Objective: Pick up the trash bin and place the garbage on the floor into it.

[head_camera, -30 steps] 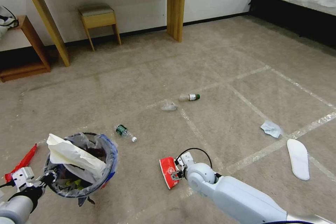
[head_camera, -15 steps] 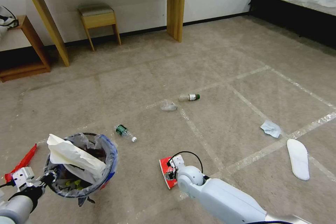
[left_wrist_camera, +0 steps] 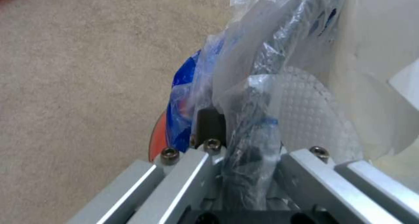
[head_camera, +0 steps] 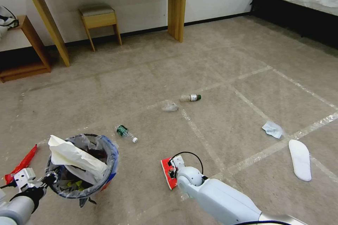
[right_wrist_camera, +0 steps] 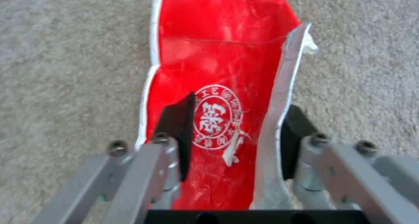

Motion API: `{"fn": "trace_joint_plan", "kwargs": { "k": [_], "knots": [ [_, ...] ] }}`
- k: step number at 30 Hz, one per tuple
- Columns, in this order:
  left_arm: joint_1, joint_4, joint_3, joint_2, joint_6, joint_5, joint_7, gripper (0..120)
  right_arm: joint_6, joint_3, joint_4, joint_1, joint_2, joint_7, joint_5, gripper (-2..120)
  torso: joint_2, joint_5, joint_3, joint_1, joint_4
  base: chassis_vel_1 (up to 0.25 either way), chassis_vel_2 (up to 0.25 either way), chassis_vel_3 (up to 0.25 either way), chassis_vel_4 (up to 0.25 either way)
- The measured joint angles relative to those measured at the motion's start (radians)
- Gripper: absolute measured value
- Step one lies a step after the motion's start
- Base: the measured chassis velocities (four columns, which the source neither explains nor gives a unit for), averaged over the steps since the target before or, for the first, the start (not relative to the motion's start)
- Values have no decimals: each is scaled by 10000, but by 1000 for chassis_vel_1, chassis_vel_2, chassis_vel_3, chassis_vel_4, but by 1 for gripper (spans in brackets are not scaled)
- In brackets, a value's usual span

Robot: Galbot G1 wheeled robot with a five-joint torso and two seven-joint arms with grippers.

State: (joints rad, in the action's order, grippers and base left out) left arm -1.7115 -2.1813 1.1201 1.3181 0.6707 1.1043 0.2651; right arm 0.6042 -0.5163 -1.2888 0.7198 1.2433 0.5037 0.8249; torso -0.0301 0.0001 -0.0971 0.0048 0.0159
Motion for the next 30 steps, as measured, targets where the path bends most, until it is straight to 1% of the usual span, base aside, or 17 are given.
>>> {"fn": "trace_joint_plan", "kwargs": {
  "k": [1,3,4,5,6,9,10,15,19,21,22,24,25,27,28,30],
  "knots": [
    [0,0,0,0,0,0,0,1,0,0,0,0,0,0,0,33,0,0,0,0,0,0,0,0,0],
    [20,6,-51,35,-2,-28,0,1,-75,31,81,37,-5,-46,-109,23,0,1,1,0,0,0,0,0,0],
    [20,6,-51,35,-2,-28,0,1,-75,31,81,37,-5,-46,-109,23,0,1,1,0,0,0,0,0,0],
    [20,6,-59,40,-2,-32,0,1,-92,38,88,50,-15,-57,-130,19,0,1,1,0,0,0,0,0,0],
    [20,7,-63,41,-2,-38,0,1,-122,54,89,69,-35,-58,-157,11,0,1,1,0,0,0,0,0,0],
    [20,6,-63,41,-3,-41,0,1,-132,62,88,79,-50,-59,-167,8,0,1,1,0,0,0,0,0,0],
    [18,8,-64,41,-3,-46,0,1,-169,102,42,130,-120,-58,-188,1,0,0,1,0,0,0,0,0,0],
    [16,11,-83,59,-5,-61,0,1,-254,218,-127,279,-272,-58,-210,0,0,1,1,0,-1,0,0,0,0],
    [23,9,-90,29,-5,-63,1,1,-416,556,-429,512,-541,-46,-264,0,0,-3,0,0,2,0,0,0,0],
    [41,-45,-102,-29,-5,-32,14,1,-531,1025,-929,709,-847,-48,-228,0,1,0,-1,0,3,0,0,0,0],
    [41,-45,-102,-29,-5,-32,14,1,-531,1025,-929,709,-847,-48,-228,0,1,0,-1,0,3,0,0,0,0],
    [59,-147,-133,-87,0,22,36,1,-953,1680,-1752,835,-1347,-182,-168,0,1,1,-2,0,4,0,0,0,0],
    [59,-147,-133,-87,0,22,36,1,-953,1680,-1752,835,-1347,-182,-168,0,1,1,-2,0,4,0,0,0,0],
    [66,-262,-152,-133,14,76,58,1,-1545,2194,-2534,764,-1735,-423,-50,0,0,-2,-1,0,4,0,0,0,0],
    [66,-262,-152,-133,14,76,58,1,-1545,2194,-2534,764,-1735,-423,-50,0,0,-2,-1,0,4,0,0,0,0],
    [72,-343,-169,-184,44,122,86,1,-2495,2656,-3310,517,-2029,-1050,-50,0,1,1,-1,0,1,0,0,0,0]
  ]
}}
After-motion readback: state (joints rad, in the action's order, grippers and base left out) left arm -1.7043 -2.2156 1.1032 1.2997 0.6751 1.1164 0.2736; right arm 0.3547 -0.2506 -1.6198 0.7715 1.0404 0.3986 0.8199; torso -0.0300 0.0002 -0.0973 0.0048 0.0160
